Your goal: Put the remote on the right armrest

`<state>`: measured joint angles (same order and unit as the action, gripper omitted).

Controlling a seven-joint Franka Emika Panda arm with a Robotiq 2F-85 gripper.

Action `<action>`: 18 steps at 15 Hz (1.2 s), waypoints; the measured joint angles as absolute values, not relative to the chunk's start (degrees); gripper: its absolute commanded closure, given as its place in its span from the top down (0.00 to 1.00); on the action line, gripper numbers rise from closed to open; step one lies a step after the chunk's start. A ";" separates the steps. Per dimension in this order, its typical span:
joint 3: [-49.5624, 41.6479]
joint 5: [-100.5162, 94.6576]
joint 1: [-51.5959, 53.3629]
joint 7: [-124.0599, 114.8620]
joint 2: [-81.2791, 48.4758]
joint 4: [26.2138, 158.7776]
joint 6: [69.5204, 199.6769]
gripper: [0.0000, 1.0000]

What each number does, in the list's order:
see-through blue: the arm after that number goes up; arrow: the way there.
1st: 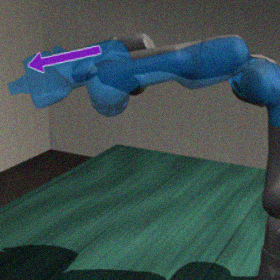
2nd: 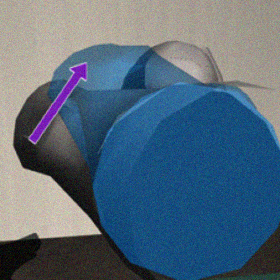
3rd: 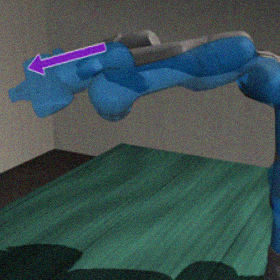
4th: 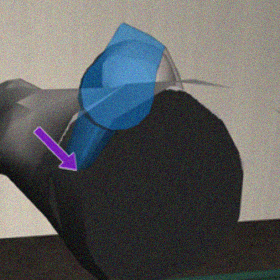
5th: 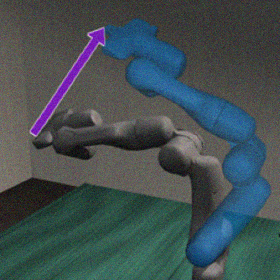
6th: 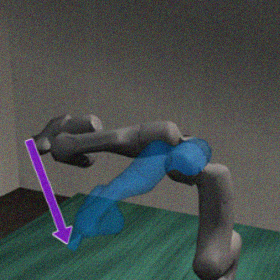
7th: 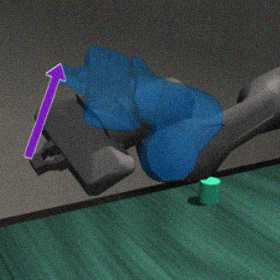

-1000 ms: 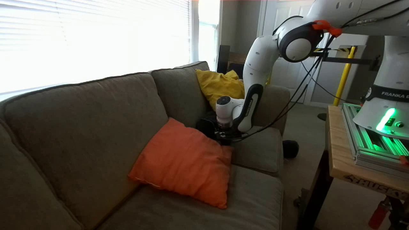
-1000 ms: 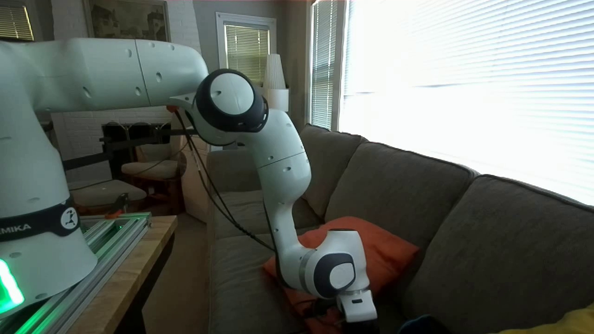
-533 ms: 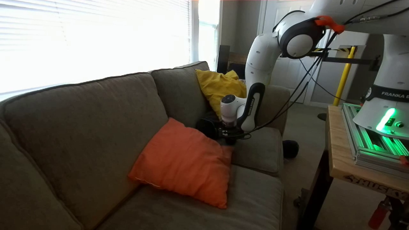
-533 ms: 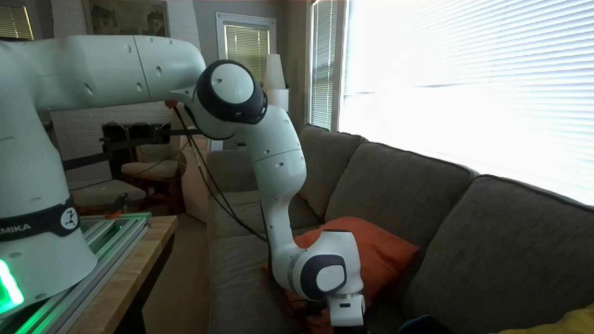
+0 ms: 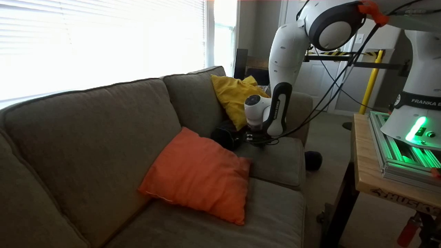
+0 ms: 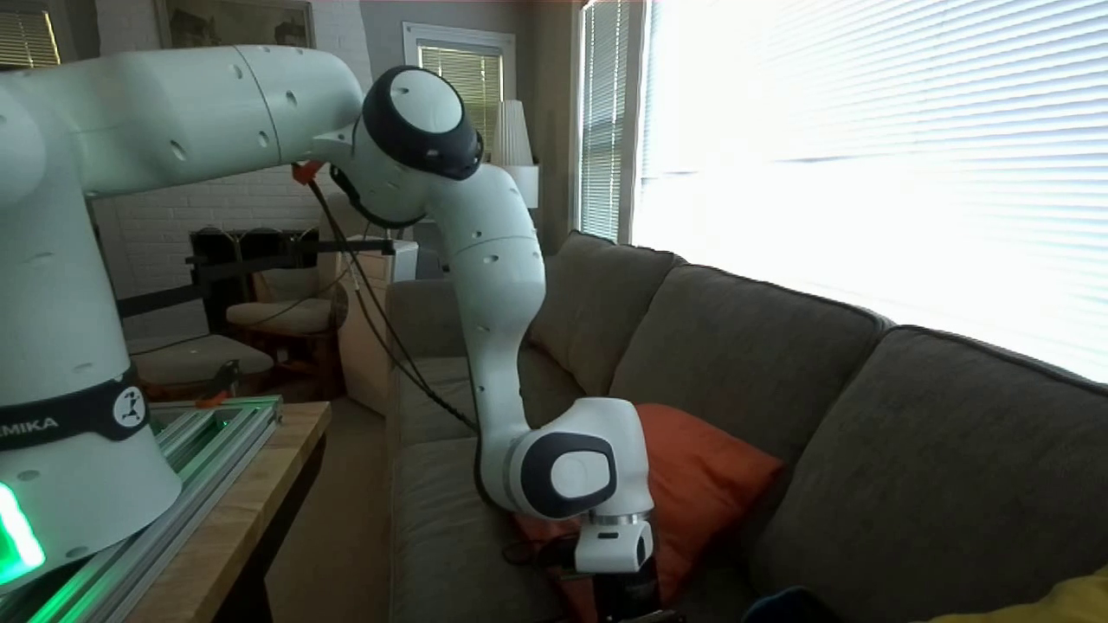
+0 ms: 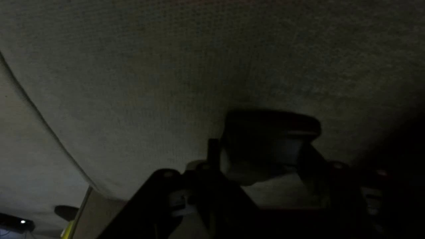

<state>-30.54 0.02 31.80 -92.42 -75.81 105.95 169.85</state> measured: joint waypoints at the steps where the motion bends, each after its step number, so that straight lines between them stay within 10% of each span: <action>1: -31.88 -0.04 32.85 -91.59 -74.63 107.50 169.72 0.35; 5: -38.98 -0.14 37.74 -88.16 -70.89 112.44 169.40 0.35; 6: -40.72 -0.14 38.90 -87.53 -70.11 113.51 169.40 0.74; 9: -42.86 -0.14 40.10 -85.01 -68.13 115.26 169.42 0.98; 18: -27.77 3.37 27.86 -84.49 -69.86 111.70 170.51 1.00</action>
